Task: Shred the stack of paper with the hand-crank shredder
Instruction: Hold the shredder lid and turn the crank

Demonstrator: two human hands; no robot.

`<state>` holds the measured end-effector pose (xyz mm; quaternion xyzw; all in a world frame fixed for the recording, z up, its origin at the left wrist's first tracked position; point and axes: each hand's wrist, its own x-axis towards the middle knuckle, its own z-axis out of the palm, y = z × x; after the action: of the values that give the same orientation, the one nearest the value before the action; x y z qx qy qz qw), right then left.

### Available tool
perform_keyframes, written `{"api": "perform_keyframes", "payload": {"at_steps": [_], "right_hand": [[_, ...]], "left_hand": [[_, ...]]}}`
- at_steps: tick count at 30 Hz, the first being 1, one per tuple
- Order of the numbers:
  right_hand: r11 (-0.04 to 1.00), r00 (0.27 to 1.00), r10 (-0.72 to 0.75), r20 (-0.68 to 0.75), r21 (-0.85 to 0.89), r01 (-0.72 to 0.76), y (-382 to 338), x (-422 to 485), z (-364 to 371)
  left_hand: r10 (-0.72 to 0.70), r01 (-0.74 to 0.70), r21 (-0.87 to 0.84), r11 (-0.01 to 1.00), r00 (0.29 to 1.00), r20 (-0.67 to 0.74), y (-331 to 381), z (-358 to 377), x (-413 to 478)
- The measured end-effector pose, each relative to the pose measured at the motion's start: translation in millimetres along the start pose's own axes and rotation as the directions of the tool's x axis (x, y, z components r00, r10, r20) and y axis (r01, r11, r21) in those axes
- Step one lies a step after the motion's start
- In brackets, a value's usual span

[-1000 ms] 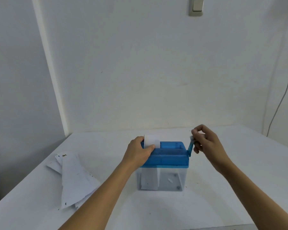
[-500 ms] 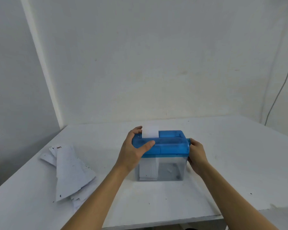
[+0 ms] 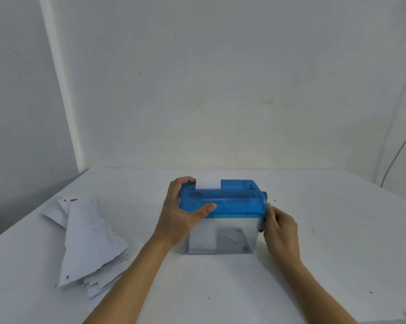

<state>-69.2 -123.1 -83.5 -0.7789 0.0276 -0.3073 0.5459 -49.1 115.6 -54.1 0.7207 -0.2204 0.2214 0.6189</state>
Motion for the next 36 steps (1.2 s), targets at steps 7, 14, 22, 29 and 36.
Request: {"api": "perform_keyframes", "payload": {"at_steps": [7, 14, 22, 29, 36], "right_hand": [[0.95, 0.959, -0.273, -0.08, 0.136, 0.282, -22.9, -7.7, -7.4], [0.926, 0.921, -0.376, -0.103, -0.061, 0.371, -100.2, 50.2, -15.0], [0.991, 0.998, 0.044, -0.049, 0.125, -0.038, -87.8, 107.6, 23.4], [0.949, 0.951, 0.302, 0.065, 0.072, -0.306, -13.8, 78.5, 47.4], [0.975, 0.971, 0.216, 0.099, -0.066, -0.21, -6.8, 33.2, 28.2]], "left_hand": [[-0.041, 0.041, 0.024, 0.999, 0.999, 0.029, -4.8, -15.5, 8.9], [-0.077, 0.077, 0.008, 0.997, 0.991, 0.106, -4.0, -23.1, 11.2], [-0.104, 0.108, -0.026, 0.994, 0.985, 0.139, 2.7, -24.0, 4.9], [-0.082, 0.089, -0.07, 0.994, 0.992, 0.096, 2.6, -20.5, 0.4], [-0.066, 0.07, -0.068, 0.995, 0.996, 0.056, -2.1, -17.4, 0.4]]}}
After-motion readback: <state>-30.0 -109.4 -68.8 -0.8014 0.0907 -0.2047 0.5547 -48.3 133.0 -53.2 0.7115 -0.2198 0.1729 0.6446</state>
